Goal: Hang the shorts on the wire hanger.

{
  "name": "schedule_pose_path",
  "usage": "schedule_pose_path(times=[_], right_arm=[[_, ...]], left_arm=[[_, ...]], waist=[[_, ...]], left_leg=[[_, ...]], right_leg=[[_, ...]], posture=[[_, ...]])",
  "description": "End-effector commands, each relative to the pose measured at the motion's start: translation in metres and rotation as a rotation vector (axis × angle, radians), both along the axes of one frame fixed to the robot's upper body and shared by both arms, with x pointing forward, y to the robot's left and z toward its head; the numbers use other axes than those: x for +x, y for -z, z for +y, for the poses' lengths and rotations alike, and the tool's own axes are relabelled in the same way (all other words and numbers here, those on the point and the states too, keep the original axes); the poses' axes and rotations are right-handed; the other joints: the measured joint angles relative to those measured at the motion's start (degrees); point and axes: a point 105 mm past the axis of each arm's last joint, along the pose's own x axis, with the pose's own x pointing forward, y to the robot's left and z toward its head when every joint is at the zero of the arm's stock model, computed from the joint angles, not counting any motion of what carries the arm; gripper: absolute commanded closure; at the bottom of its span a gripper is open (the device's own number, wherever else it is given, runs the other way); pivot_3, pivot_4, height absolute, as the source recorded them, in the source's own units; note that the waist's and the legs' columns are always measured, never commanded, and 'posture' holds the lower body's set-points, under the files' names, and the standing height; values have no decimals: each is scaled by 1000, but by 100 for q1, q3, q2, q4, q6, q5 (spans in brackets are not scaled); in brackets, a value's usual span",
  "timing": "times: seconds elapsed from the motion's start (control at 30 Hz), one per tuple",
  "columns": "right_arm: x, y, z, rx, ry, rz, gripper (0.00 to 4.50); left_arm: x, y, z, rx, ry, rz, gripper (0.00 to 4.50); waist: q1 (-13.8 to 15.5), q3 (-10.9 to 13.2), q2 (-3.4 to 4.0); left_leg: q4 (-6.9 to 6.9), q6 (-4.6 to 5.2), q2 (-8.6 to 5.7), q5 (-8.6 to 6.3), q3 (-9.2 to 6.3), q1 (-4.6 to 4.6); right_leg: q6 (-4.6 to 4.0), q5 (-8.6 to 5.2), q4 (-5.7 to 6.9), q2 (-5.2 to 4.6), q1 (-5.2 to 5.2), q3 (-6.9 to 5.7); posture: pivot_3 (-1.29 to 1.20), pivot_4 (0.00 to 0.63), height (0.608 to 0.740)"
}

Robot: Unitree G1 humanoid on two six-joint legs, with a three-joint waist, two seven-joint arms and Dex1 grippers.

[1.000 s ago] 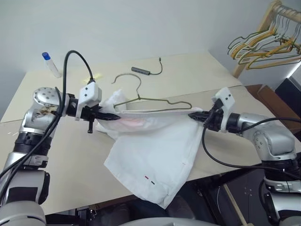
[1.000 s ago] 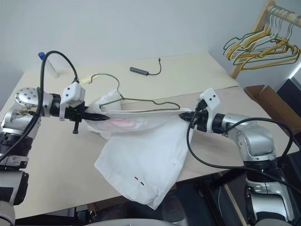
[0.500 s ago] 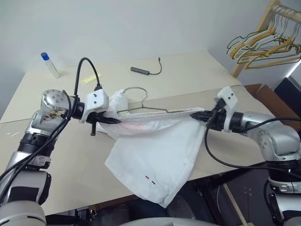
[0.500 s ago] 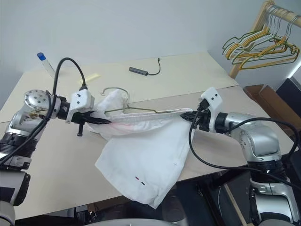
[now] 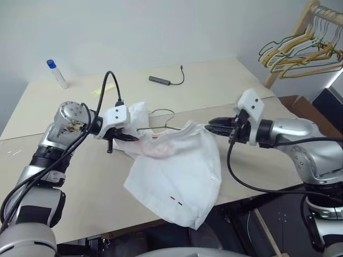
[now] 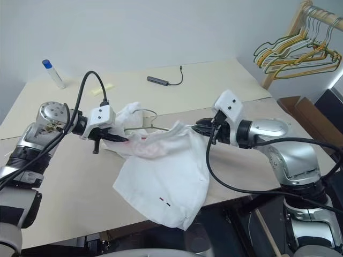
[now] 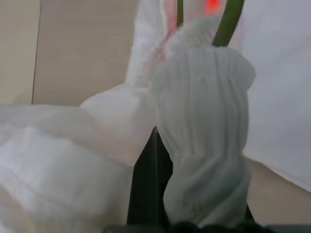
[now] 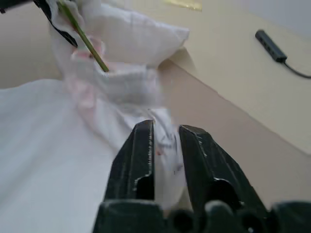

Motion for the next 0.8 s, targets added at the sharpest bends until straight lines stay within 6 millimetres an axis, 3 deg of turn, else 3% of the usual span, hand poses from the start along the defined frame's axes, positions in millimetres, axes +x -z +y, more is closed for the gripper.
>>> schedule_pose_path(times=[0.03,0.23,0.4,0.77,0.8], right_arm=[[-2,-13,-2,-24,1,-67,2285],[0,-18,-10,-51,17,-88,309],[5,-21,-6,-150,-33,-52,309],[49,18,20,-501,-121,59,309],[53,22,23,-524,-133,60,473]], left_arm=[[8,-14,-3,-10,-4,-47,4480],[11,-17,-7,-19,6,-64,4480],[17,-28,-10,-43,9,-100,4480],[15,-38,-24,-84,59,-128,4480],[14,-39,-24,-87,65,-130,4480]], waist=[[-2,0,0],[-4,0,0],[-39,0,0],[-198,0,1],[-204,0,1]], left_leg=[[0,0,0,0,0,0],[1,0,-1,0,1,-1],[1,0,-1,0,3,1],[0,0,-2,0,3,-1],[0,0,-1,0,2,-2]], right_leg=[[0,0,0,-1,0,0],[0,0,0,-3,0,1],[0,0,1,-2,-1,2],[-1,0,4,-5,-6,3],[-1,1,5,-4,-7,2]], posture=[[-244,0,740],[-247,0,740],[-253,0,740],[-234,0,740],[-229,0,740]])
